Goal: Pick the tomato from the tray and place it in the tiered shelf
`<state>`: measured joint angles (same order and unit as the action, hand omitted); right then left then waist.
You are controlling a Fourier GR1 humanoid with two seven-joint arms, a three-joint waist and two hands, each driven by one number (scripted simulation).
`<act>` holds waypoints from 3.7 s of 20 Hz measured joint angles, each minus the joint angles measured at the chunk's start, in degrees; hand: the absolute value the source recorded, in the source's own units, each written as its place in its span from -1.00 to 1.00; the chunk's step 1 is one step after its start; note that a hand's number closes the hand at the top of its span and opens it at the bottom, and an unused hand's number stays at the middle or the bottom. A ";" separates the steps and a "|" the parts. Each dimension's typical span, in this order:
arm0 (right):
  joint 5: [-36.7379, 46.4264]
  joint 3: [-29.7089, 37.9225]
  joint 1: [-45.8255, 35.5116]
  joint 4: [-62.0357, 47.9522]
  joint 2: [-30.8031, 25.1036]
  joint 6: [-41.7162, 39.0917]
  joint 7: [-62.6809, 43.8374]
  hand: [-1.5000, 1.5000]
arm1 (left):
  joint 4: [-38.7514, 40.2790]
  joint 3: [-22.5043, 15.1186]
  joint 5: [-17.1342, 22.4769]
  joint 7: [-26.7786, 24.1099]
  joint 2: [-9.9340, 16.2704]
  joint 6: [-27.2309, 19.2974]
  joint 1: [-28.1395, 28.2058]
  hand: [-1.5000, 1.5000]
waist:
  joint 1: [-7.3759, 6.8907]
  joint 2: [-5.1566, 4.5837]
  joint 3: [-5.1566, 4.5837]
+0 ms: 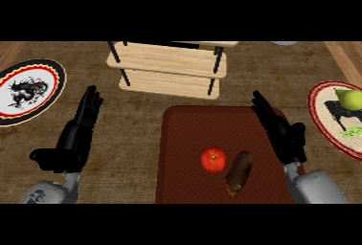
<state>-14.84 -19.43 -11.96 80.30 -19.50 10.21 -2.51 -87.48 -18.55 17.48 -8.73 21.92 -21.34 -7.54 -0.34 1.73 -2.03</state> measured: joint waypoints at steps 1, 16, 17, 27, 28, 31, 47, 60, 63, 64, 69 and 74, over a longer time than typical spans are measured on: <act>0.73 0.24 0.79 1.15 -0.63 0.69 0.28 1.00 | 0.36 0.46 0.42 -0.02 0.00 0.26 0.55 0.00 | 0.23 -0.31 0.43; 11.86 8.89 24.04 19.48 -10.83 18.67 -2.01 -1.00 | 9.11 5.67 9.76 15.80 3.95 6.24 4.43 0.00 | 2.90 -1.14 2.16; 11.69 8.68 25.88 21.90 -11.51 17.80 -1.66 -1.00 | 9.20 5.87 9.98 16.16 4.03 6.74 4.24 0.00 | 2.71 -1.14 2.17; 15.90 2.98 31.89 46.24 -20.33 11.99 -20.06 -1.00 | 10.09 5.83 8.86 17.73 2.71 7.72 2.41 0.00 | 1.01 -1.29 2.21; 16.58 2.69 31.32 47.82 -21.40 11.38 -23.05 -1.00 | 10.15 5.82 8.65 17.62 2.42 7.58 2.34 0.00 | 0.85 -1.31 2.20; 20.20 0.41 28.04 52.25 -23.11 10.96 -34.50 -1.00 | 10.07 5.87 8.53 18.05 2.51 8.27 1.90 0.00 | 0.18 -1.45 2.11; 37.19 -11.79 -0.03 38.67 -11.71 4.03 -64.73 -1.00 | 9.59 5.57 7.07 20.50 1.67 8.99 0.68 0.00 | -1.59 -1.71 2.02; 47.24 -17.94 -5.23 26.18 0.94 -0.50 -68.39 -1.00 | 10.60 7.64 6.39 19.21 1.37 9.47 2.36 0.00 | 0.12 -1.23 2.35; 49.60 -17.66 -5.44 24.36 3.48 -1.51 -68.50 -1.00 | 9.83 8.02 6.50 19.23 1.29 9.63 2.92 0.00 | 0.17 -1.21 2.33; 50.56 -17.91 -5.21 23.82 4.36 -1.76 -68.47 -1.00 | 9.96 8.20 6.55 19.66 1.44 9.78 2.81 0.00 | 0.25 -1.24 2.33; 54.69 -17.62 -3.76 20.57 8.65 -2.63 -67.67 -1.00 | 9.14 8.51 6.45 20.39 1.46 10.25 3.14 0.00 | 0.32 -1.32 2.28; 58.30 -16.17 -2.88 17.12 11.68 -4.04 -66.79 -1.00 | 10.15 9.20 5.89 20.09 1.26 10.51 2.93 0.00 | 0.48 -1.35 2.36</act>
<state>43.46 -35.60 -14.84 97.43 -7.82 6.17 -69.30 -77.33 -9.35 23.37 11.36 23.18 -10.83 -4.61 0.14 0.38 0.33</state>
